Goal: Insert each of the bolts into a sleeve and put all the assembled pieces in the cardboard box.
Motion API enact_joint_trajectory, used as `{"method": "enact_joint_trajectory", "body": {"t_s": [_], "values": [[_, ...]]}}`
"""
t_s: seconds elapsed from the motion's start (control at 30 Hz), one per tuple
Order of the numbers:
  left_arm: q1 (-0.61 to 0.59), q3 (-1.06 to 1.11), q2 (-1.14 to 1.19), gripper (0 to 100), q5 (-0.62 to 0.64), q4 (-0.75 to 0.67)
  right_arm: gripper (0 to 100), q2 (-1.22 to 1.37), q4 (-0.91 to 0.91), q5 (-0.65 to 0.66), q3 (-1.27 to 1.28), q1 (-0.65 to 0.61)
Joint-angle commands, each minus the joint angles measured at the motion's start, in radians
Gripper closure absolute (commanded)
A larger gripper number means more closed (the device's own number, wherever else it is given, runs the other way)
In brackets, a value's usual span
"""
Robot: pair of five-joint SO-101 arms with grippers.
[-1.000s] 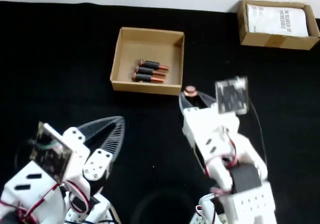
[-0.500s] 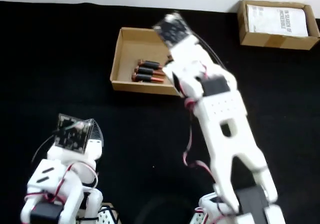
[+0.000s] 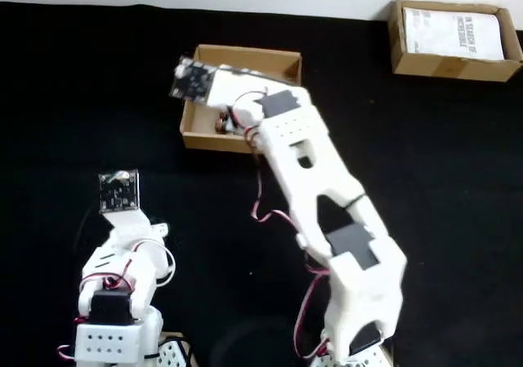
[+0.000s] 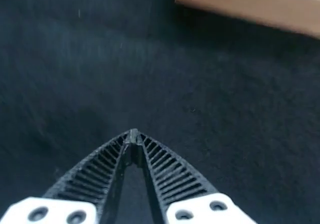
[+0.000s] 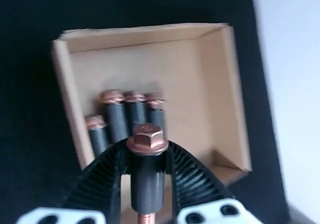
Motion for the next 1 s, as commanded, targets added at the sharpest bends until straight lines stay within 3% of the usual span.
{"method": "enact_joint_trajectory", "body": {"t_s": [0.0, 0.23, 0.37, 0.63, 0.97], "values": [[-0.015, 0.021, -0.012, 99, 0.018, -0.032, 99.2, 0.067, -0.021, 0.029, -0.104, -0.019], [-0.013, 0.021, -0.012, 99, 0.018, -0.032, 98.1, 0.263, -0.021, 0.031, -0.260, 0.007], [-0.013, 0.021, -0.012, 99, 0.018, -0.032, 89.7, 0.321, -0.015, 0.028, -0.329, 0.005], [-0.013, 0.021, -0.012, 99, 0.018, -0.032, 86.4, 0.236, 0.033, 0.006, -0.346, -0.010], [-0.013, 0.021, -0.007, 99, 0.018, -0.032, 86.5, -0.179, 0.437, -0.462, -0.346, -0.038]]}}
